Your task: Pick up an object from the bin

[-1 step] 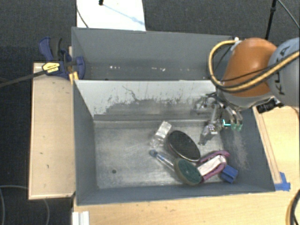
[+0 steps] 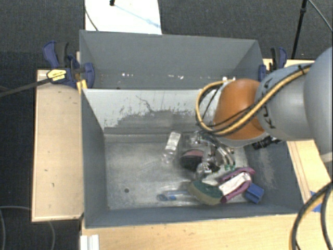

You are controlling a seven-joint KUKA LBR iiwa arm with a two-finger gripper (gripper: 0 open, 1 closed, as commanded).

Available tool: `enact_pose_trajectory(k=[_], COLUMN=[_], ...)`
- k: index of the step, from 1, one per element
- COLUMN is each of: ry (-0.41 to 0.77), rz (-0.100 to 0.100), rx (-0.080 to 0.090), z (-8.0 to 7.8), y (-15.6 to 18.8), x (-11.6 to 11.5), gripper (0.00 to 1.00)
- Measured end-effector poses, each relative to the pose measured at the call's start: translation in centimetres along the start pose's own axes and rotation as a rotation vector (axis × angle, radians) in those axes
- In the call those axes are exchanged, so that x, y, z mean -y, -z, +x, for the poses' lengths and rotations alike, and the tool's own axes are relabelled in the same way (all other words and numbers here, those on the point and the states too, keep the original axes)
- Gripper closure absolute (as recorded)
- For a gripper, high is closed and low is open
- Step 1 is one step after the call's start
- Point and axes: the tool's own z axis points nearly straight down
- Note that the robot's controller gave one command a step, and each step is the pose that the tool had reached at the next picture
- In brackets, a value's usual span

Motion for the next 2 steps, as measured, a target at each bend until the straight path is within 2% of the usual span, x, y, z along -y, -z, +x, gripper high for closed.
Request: enact_pose_trajectory(k=[1, 2], ry=[0.000, 0.014], rz=[0.002, 0.003], rx=[0.004, 0.000], z=[-0.2, -1.4], y=[0.4, 14.0], x=[0.2, 1.0], gripper=[1.00, 1.00])
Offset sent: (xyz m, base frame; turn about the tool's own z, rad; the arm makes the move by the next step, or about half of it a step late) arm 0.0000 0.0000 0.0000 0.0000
